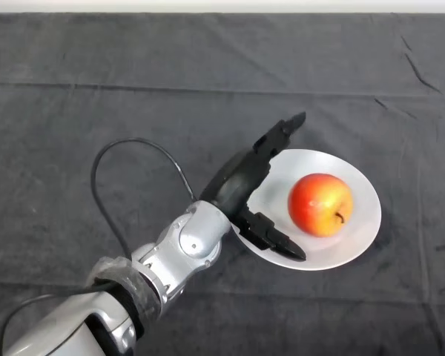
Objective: Move the apple to the plate
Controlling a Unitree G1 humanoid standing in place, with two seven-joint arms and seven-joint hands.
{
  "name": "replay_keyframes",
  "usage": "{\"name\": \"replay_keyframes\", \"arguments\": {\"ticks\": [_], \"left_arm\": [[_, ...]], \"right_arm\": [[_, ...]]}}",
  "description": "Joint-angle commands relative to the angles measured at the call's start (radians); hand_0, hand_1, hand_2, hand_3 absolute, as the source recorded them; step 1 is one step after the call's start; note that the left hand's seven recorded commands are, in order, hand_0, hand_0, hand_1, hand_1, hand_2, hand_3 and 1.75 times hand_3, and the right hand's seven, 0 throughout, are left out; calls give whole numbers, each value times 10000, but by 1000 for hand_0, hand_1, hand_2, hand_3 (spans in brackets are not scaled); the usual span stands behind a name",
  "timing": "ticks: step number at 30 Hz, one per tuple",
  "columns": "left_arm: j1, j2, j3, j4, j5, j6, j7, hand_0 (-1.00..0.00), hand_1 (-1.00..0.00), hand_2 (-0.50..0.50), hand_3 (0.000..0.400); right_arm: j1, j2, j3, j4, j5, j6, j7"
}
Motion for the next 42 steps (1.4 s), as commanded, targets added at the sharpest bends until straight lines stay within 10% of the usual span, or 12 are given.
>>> {"name": "replay_keyframes", "arguments": {"ticks": [1,42], "left_arm": [[-533,226,-15,294,-92,-260,-141,0,0,0,0],[1258,3370,5384,324,-1025,-2430,620,0,0,0,0]], "right_arm": [[-316,-76,-138,-190,229,-128,119],[-315,-77,-138,-187,228,-128,131]]}}
